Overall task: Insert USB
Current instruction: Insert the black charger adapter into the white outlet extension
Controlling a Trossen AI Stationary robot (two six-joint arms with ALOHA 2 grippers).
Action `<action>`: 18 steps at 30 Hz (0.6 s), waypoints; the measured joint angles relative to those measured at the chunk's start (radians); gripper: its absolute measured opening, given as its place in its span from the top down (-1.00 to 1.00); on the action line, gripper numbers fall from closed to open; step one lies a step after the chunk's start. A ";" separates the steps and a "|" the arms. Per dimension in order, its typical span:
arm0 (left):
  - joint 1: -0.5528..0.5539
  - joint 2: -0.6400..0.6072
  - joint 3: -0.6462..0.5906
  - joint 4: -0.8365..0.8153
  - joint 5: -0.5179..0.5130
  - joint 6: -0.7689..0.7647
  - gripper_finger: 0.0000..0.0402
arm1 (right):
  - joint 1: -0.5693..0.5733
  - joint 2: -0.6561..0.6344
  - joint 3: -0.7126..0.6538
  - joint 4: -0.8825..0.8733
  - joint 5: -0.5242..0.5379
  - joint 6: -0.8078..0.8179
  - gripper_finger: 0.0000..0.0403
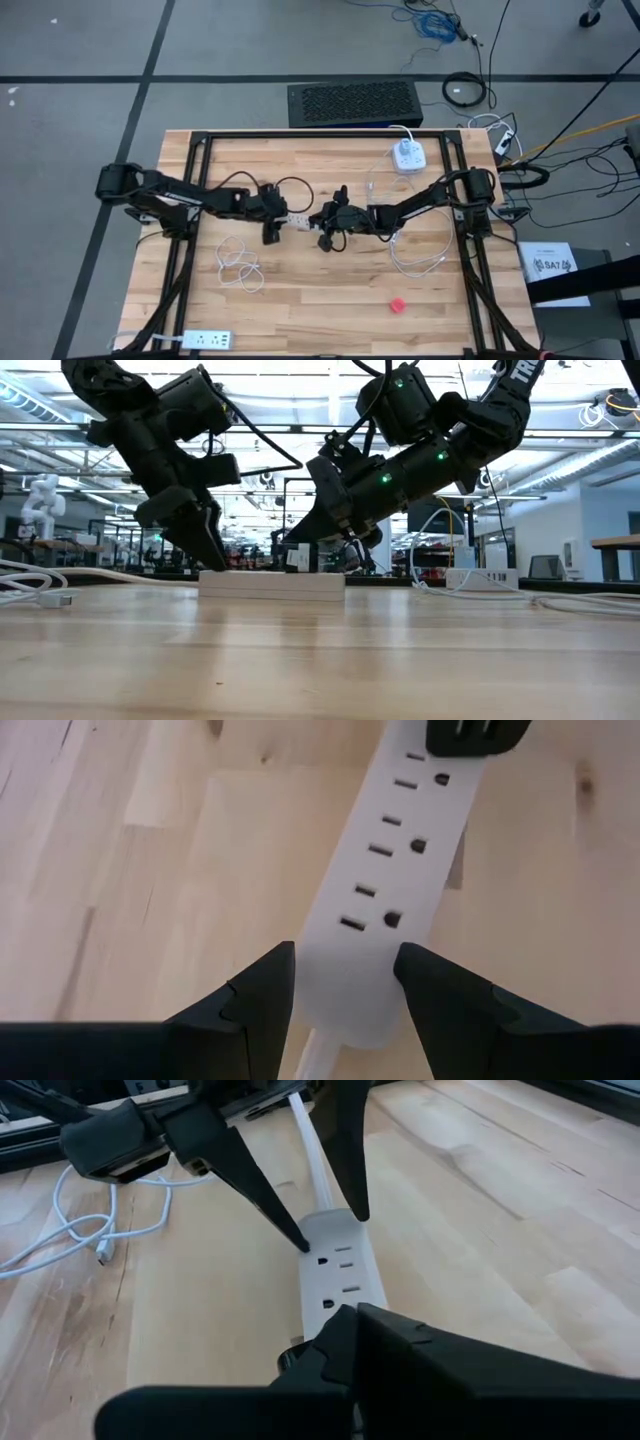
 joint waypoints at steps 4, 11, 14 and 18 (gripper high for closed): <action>0.000 0.015 0.001 0.017 0.011 -0.003 0.05 | 0.000 0.000 0.000 0.000 0.001 0.000 1.00; 0.000 0.017 0.000 0.016 0.028 -0.002 0.23 | -0.002 0.000 0.000 0.005 -0.001 -0.008 1.00; -0.001 0.017 0.000 0.015 0.033 0.000 0.40 | -0.002 0.000 0.000 0.005 -0.001 -0.010 1.00; -0.001 0.019 -0.001 0.015 0.035 0.001 0.64 | -0.003 0.000 0.000 0.005 0.000 -0.014 1.00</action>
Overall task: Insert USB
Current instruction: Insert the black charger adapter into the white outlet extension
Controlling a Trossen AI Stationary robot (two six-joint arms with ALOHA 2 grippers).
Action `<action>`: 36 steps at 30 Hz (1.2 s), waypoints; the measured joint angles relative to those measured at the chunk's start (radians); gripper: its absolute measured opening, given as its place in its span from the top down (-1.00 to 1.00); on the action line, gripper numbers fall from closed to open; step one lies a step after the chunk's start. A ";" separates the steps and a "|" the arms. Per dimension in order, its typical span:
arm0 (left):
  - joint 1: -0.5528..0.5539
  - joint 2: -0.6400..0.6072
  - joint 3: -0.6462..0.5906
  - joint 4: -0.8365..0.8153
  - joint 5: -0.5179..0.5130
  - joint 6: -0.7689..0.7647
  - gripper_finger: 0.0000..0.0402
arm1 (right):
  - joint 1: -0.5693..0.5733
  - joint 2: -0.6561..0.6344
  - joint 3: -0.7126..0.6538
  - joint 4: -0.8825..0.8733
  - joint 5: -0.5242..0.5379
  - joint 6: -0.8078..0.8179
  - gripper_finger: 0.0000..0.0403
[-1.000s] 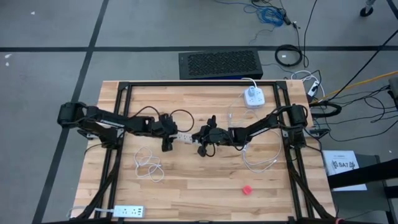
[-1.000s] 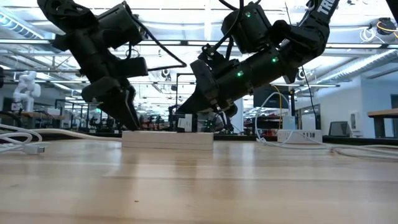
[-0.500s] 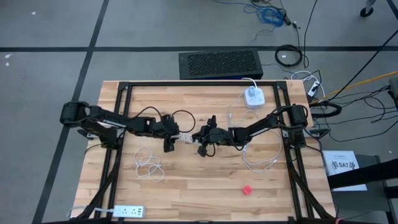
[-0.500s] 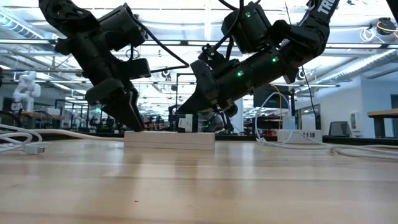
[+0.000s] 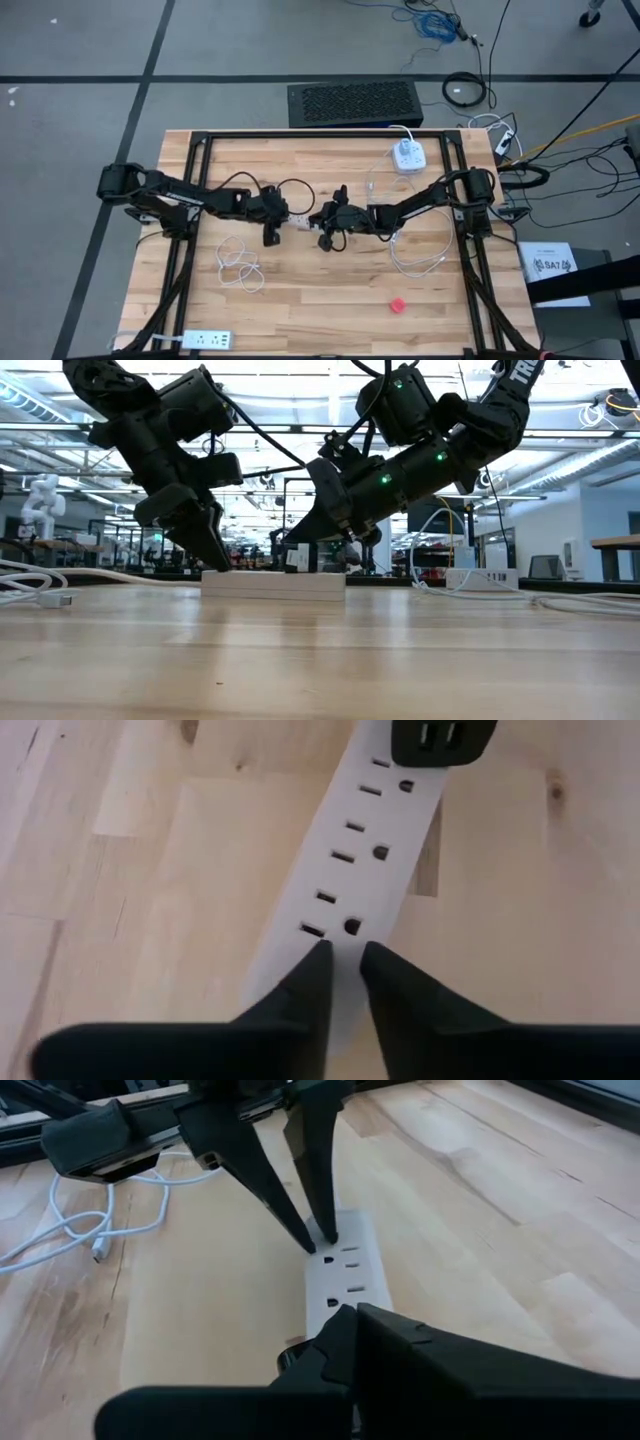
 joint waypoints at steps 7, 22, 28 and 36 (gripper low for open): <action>0.000 0.000 0.000 0.000 0.001 0.000 0.97 | -0.001 0.000 0.000 0.000 0.001 -0.034 1.00; 0.003 0.001 -0.003 0.015 0.006 -0.008 0.99 | -0.033 -0.069 -0.009 -0.019 -0.012 -0.066 0.99; 0.003 0.001 -0.003 0.016 0.007 -0.019 0.99 | -0.061 -0.164 -0.011 -0.164 -0.067 -0.062 0.81; 0.004 0.001 -0.003 0.019 0.011 -0.019 0.99 | -0.079 -0.253 0.101 -0.486 -0.111 -0.181 0.47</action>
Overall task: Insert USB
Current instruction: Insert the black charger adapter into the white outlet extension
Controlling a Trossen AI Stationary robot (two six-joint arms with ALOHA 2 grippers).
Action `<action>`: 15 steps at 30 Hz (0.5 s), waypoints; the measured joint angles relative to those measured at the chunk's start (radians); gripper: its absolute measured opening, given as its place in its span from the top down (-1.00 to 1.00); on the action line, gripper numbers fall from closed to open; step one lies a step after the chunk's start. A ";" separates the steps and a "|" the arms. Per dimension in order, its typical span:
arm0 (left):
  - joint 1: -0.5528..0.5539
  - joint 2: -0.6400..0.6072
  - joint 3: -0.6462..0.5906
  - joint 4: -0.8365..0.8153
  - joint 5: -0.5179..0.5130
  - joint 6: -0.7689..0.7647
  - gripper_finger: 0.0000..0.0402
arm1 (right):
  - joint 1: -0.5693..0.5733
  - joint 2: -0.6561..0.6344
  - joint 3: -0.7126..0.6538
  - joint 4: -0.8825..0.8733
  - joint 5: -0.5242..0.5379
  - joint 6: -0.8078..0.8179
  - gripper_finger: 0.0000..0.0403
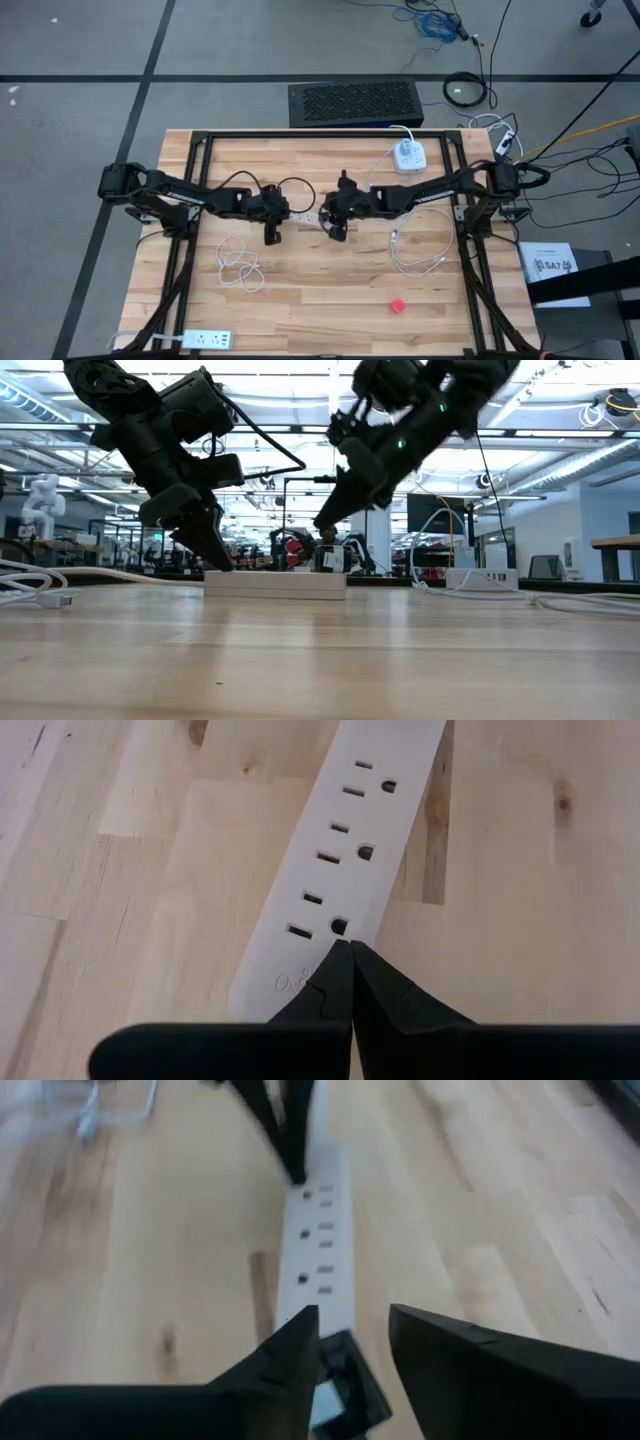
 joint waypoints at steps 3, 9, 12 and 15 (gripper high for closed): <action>0.000 0.000 0.000 0.000 0.001 0.000 0.99 | 0.001 -0.002 0.111 -0.214 -0.030 -0.039 0.37; 0.000 0.000 -0.001 0.003 0.002 0.001 0.99 | -0.006 0.054 0.355 -0.594 -0.074 -0.113 0.17; 0.000 0.000 -0.001 0.004 0.002 0.001 0.99 | -0.006 0.101 0.446 -0.703 -0.074 -0.172 0.08; 0.000 0.001 -0.001 0.007 0.003 0.000 0.99 | -0.010 0.165 0.507 -0.785 -0.075 -0.199 -0.01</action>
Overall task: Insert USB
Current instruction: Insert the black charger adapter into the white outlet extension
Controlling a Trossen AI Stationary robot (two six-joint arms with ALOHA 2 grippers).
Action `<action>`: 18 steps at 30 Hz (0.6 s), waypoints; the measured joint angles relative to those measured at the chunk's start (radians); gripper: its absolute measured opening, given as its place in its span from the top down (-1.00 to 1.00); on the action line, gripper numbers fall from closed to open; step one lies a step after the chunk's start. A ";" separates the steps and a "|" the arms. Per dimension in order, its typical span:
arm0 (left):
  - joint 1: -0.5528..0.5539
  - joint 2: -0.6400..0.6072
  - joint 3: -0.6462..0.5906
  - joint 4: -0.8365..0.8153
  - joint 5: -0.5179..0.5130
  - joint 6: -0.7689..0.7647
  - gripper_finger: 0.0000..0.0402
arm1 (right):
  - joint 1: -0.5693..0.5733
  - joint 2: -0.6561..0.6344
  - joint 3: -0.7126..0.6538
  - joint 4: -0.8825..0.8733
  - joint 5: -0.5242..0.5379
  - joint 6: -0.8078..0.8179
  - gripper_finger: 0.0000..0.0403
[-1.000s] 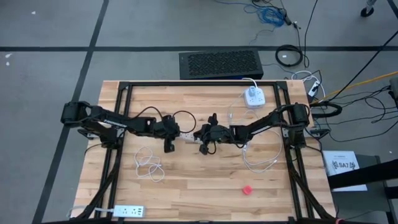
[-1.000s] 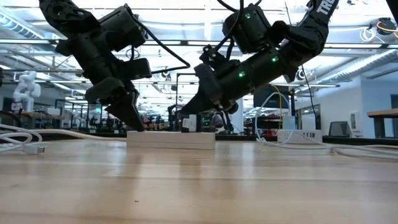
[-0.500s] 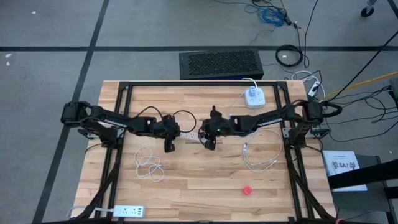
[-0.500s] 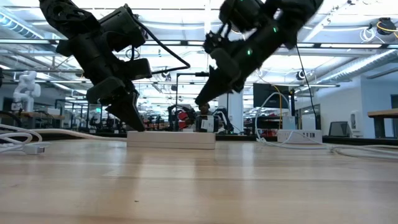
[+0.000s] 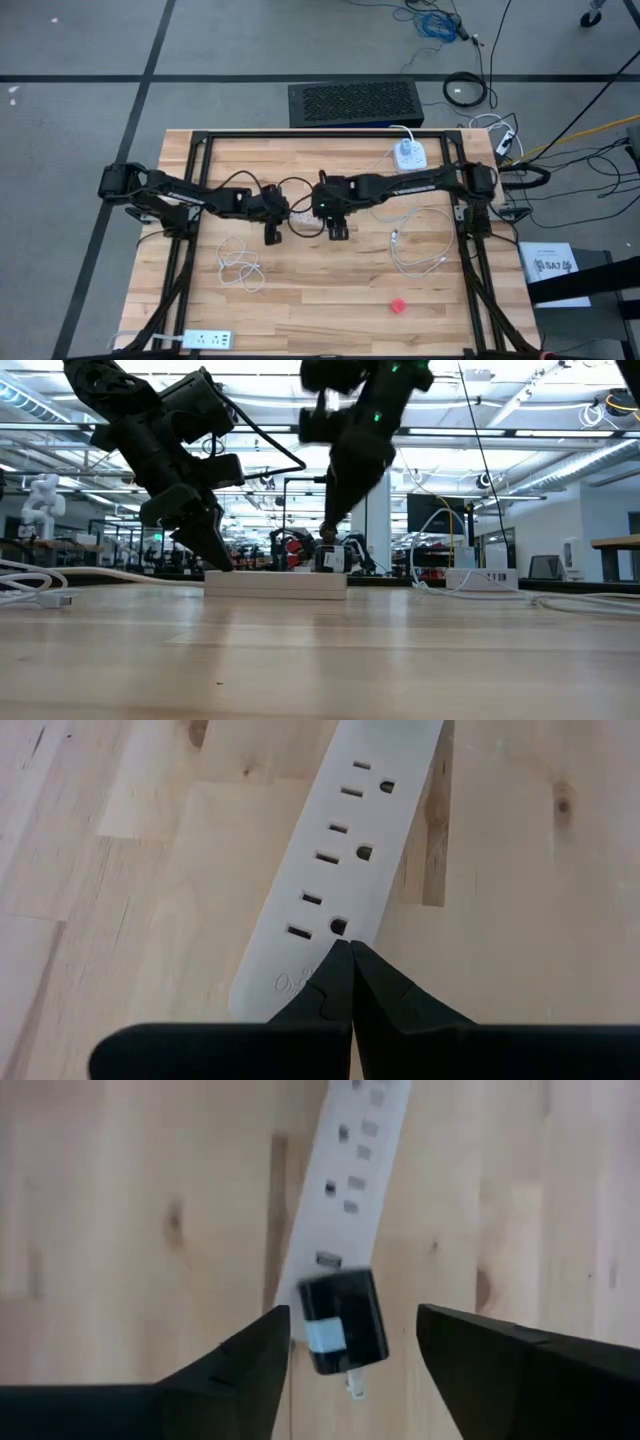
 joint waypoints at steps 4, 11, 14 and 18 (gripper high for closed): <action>0.000 0.000 0.000 0.001 0.002 0.000 1.00 | -0.004 0.072 0.057 -0.058 0.002 -0.024 -0.10; 0.000 0.000 0.000 0.002 0.003 0.001 1.00 | -0.002 0.141 0.103 -0.079 0.001 -0.066 -0.11; 0.000 0.000 0.000 0.003 0.003 0.002 1.00 | -0.002 0.152 0.104 -0.098 0.002 -0.073 -0.06; 0.000 0.000 -0.001 0.008 0.003 0.002 1.00 | -0.002 0.159 0.104 -0.084 0.006 -0.076 0.10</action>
